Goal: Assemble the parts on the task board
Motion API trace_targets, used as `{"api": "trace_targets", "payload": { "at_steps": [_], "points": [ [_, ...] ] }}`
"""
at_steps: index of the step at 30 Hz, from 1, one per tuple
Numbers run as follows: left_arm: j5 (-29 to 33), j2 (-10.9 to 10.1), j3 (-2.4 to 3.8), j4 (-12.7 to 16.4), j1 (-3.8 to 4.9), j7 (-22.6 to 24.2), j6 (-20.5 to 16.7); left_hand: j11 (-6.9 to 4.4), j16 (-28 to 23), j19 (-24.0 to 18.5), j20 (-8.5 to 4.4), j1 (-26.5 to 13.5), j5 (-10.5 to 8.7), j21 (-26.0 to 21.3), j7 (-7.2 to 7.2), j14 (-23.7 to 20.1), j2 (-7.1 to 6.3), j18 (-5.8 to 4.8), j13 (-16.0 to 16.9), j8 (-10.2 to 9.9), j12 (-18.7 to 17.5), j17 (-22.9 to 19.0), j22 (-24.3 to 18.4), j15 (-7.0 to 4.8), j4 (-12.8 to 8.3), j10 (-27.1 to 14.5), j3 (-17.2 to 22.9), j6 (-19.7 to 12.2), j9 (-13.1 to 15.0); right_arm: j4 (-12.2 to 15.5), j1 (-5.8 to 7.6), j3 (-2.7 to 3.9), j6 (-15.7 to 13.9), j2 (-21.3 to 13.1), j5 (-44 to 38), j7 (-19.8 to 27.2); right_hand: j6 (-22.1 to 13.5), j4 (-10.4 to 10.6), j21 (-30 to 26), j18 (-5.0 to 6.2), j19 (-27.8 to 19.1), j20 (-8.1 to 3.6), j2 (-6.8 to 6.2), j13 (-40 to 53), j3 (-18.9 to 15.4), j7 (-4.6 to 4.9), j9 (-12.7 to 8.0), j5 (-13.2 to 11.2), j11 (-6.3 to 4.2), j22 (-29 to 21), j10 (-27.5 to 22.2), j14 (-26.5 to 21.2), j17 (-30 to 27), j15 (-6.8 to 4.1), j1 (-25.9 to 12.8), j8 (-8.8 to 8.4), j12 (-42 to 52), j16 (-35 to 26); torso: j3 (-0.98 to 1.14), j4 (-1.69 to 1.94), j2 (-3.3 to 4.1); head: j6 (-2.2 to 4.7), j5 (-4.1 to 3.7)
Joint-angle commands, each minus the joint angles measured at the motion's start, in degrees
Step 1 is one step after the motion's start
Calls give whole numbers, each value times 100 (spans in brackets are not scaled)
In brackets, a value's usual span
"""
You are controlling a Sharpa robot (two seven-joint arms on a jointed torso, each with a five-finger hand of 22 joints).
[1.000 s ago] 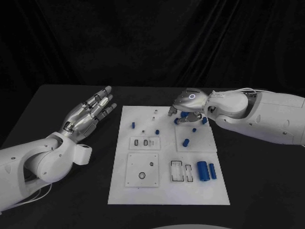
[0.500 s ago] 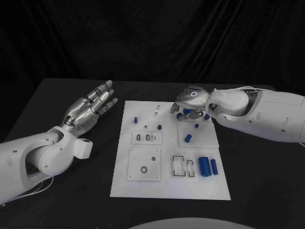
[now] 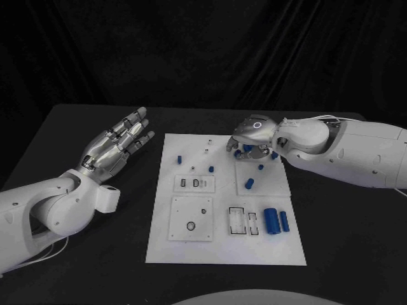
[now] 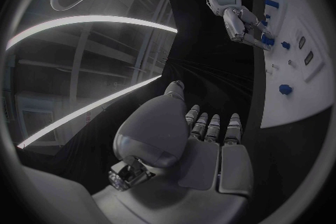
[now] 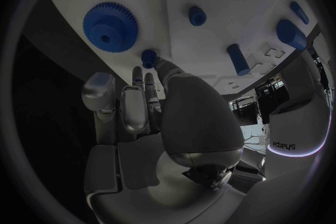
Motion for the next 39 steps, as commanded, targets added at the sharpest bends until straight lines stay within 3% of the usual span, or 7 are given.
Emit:
{"api": "trace_targets", "payload": {
  "at_steps": [1,11,22,31,39],
  "points": [
    [-20,16,5,-2,13,338,146,25,-8,-14,44,43,40,-33,6,-1,-2,97,-6,5,18,-1,-9,60,3,-16,44,-19,-7,-30,-25,3,-91,-7,34,-59,58,-13,-42,-11,-48,6,13,12,61,51,28,70,-6,-8,61,203,-25,43,-10,26,32,-34,-3,7,8,0,2],
    [-20,23,5,-9,13,286,200,15,10,-14,70,64,58,-33,25,7,-2,98,-6,9,19,6,-9,120,-3,-23,60,-11,-5,-195,-127,3,-170,67,90,51,165,-43,-78,-3,-81,11,6,23,165,159,95,107,-11,-14,156,188,-58,44,10,77,49,-56,-16,-5,-36,-61,65],
    [-20,24,5,-32,13,224,239,-4,25,-14,101,86,77,-33,65,14,-4,99,-8,18,17,12,-9,176,-6,-32,76,29,2,-218,-158,3,-337,47,109,117,243,-84,-122,5,-116,15,-19,64,276,218,195,82,-11,-14,420,163,-132,45,17,124,130,-108,-22,18,-61,-119,74],
    [-20,51,5,-59,12,170,292,-45,32,-14,126,130,115,-33,177,16,-8,98,-9,51,17,14,-9,201,-17,-42,113,182,22,-189,-163,3,-534,3,121,262,474,-539,-120,2,-133,-49,82,200,566,314,527,235,-116,72,847,133,-211,-26,517,343,290,-168,-20,4,-76,-132,70],
    [-20,35,5,-66,11,121,320,-49,38,-14,138,202,240,-33,226,18,-34,99,-9,88,19,15,-9,212,-43,-48,160,304,34,-122,-159,3,-667,-5,380,320,597,-623,-117,-4,-143,-47,113,241,587,396,664,204,-83,108,877,126,-228,-12,552,438,293,-180,-19,-18,-91,-131,115]
  ]
}}
